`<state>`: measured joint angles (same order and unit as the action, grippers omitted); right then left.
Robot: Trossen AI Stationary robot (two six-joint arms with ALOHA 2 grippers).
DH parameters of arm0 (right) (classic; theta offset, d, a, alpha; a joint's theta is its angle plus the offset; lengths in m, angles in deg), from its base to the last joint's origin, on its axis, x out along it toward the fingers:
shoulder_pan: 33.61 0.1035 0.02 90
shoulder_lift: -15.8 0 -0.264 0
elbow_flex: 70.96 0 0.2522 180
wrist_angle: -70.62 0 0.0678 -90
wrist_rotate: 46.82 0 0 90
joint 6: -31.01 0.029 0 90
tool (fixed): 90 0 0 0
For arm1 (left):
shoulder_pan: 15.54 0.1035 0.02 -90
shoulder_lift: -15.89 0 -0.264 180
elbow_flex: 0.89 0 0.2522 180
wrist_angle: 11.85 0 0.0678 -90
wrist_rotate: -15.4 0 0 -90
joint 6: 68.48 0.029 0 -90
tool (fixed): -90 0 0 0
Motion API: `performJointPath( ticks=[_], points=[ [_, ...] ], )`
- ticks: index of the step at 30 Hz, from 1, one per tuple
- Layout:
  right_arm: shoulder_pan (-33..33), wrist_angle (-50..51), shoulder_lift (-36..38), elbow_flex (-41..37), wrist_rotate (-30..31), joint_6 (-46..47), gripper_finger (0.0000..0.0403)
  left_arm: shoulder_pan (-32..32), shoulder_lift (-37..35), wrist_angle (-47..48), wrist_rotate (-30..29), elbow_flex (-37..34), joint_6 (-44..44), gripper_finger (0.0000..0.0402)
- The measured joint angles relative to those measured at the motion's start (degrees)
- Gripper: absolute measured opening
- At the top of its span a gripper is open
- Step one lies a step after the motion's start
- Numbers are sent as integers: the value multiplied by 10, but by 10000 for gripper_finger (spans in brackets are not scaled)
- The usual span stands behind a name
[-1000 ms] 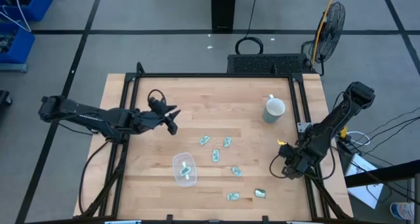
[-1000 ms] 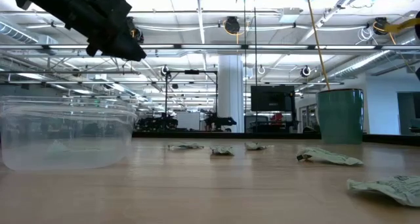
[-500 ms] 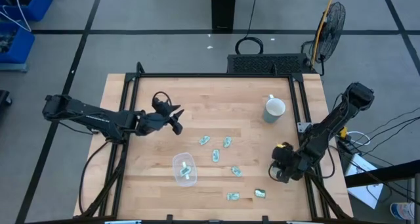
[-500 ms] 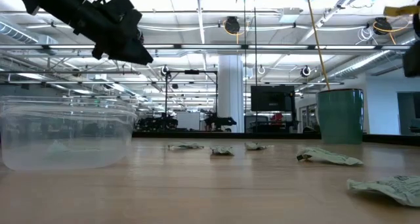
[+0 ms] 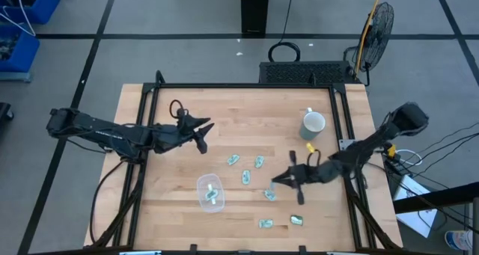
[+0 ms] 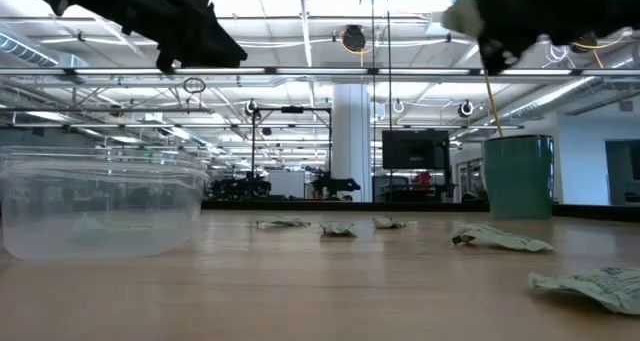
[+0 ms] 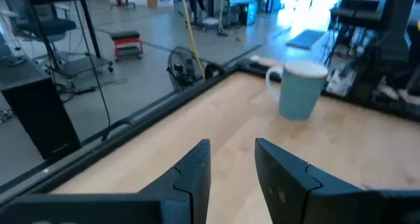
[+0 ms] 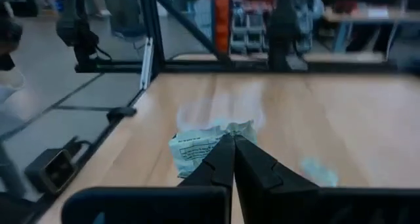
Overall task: Pick and place Stevia / Truvia into bins
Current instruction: Put the stevia packet into the transparent container
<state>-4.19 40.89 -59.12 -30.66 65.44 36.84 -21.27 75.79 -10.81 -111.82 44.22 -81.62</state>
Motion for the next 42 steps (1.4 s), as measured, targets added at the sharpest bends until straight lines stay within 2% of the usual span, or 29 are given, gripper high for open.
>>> performJointPath(
  ticks=[3,8,14,18,21,25,29,31,42],
  points=[
    [-35,21,-66,59,-40,-27,0,0,0,14,-2,0,-23,124],
    [-71,127,-191,202,-116,-65,0,0,0,32,-3,0,-39,124],
    [-88,214,-299,364,-120,-152,0,0,0,44,-3,0,-37,124],
    [-102,192,-353,429,-120,-148,0,0,0,44,-3,0,-37,124],
    [-114,166,-394,457,-128,-112,0,0,0,45,-3,0,-37,124],
    [-124,141,-448,461,-148,-158,0,0,0,52,-3,0,-37,124],
    [-125,111,-476,462,-123,-171,2,0,0,58,-3,0,-39,124],
    [-125,112,-478,462,-103,-170,7,0,0,58,-2,0,-40,124],
    [-125,150,-439,462,-100,-177,82,-1,0,75,-3,0,-42,124]
  ],
)
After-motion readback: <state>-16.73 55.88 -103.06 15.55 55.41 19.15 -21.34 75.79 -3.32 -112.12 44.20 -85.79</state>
